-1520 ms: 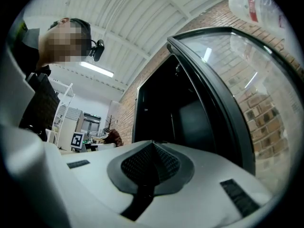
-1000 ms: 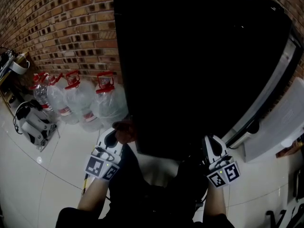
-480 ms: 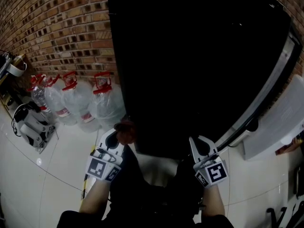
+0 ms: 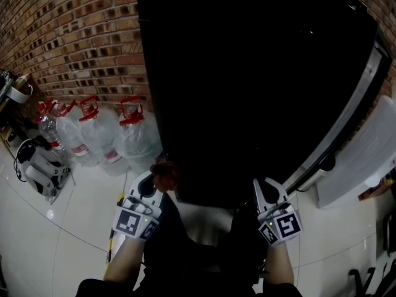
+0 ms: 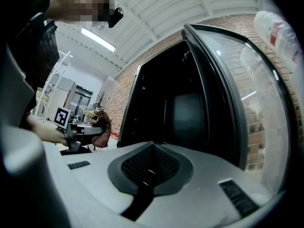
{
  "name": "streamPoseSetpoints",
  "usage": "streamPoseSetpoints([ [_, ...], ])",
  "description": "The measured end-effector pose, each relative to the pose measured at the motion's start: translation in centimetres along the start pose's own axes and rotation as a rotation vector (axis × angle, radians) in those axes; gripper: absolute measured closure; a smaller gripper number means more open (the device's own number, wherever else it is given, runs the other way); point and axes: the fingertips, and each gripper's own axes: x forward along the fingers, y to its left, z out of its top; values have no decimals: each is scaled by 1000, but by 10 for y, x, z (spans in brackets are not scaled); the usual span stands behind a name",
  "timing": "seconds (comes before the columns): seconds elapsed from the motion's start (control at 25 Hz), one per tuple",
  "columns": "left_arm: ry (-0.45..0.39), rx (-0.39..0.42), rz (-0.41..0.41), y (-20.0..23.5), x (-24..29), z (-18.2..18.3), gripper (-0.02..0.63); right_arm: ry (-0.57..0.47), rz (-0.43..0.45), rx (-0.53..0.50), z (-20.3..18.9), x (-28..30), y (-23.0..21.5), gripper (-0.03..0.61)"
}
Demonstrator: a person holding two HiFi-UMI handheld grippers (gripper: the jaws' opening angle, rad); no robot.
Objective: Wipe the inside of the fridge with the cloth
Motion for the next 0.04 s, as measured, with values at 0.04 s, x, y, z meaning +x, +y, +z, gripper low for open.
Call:
streamPoseSetpoints([
  [0.04,1,-2,0,0,0,-1,555,-4,-5,10,0,-1,-2,578],
])
